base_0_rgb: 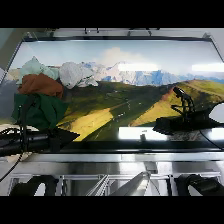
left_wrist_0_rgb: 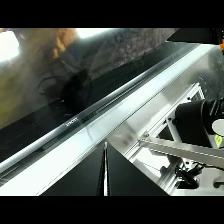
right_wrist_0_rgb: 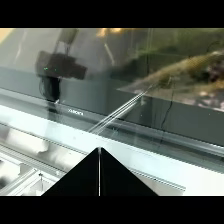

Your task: Fold the shirts.

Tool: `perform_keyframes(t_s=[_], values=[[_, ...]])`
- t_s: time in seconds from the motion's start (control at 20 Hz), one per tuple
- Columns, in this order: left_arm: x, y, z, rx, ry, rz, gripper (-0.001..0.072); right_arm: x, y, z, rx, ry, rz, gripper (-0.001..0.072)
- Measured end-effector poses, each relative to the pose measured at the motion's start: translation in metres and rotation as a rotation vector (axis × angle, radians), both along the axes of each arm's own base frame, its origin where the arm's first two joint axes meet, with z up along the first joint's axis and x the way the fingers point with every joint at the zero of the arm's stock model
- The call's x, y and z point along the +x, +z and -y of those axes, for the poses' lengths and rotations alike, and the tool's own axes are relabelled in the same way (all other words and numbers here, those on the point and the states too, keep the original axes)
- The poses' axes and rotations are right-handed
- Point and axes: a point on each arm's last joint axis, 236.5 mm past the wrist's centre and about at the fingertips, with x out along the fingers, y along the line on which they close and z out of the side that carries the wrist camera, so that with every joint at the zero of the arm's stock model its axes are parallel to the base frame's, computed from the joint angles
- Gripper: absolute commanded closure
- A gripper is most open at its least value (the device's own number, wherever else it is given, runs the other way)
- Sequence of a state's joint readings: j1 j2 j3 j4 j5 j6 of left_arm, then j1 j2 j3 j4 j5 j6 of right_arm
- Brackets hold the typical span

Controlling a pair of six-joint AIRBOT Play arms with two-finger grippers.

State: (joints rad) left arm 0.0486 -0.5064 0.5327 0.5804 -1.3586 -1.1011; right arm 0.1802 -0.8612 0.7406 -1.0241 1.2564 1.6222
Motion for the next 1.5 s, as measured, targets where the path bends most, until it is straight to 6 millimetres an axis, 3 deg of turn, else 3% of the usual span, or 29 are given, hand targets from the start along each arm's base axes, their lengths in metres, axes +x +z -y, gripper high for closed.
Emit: perform_keyframes(t_s=[0.7,1.0,1.15,1.2,1.25,1.3,1.35,1.5], values=[[0.003,0.0,-0.001,0.002,0.007,0.014,0.069,0.009,0.001,0.0,0.003,-0.019,0.032,0.069],[0.033,0.007,-0.009,0.002,0.115,0.095,0.07,0.016,0.002,0.0,0.007,-0.035,0.056,0.0689],[0.073,0.016,-0.031,0.014,0.274,0.167,0.0697,0.027,0.003,-0.001,0.016,-0.061,0.084,0.0686],[0.097,0.019,-0.049,0.035,0.359,0.188,0.0639,0.035,0.004,-0.002,0.02,-0.069,0.104,0.0574],[0.118,0.021,-0.067,0.057,0.426,0.194,0.0361,0.042,0.004,-0.002,0.022,-0.079,0.118,0.0363],[0.139,0.022,-0.084,0.077,0.48,0.19,0.0174,0.052,0.004,-0.002,0.021,-0.087,0.136,0.0249],[0.16,0.021,-0.102,0.095,0.522,0.178,-0.0013,0.062,0.003,-0.003,0.021,-0.095,0.153,0.0224],[0.227,0.007,-0.154,0.149,0.586,0.133,-0.0013,0.095,-0.002,-0.003,0.011,-0.112,0.195,0.0223]])
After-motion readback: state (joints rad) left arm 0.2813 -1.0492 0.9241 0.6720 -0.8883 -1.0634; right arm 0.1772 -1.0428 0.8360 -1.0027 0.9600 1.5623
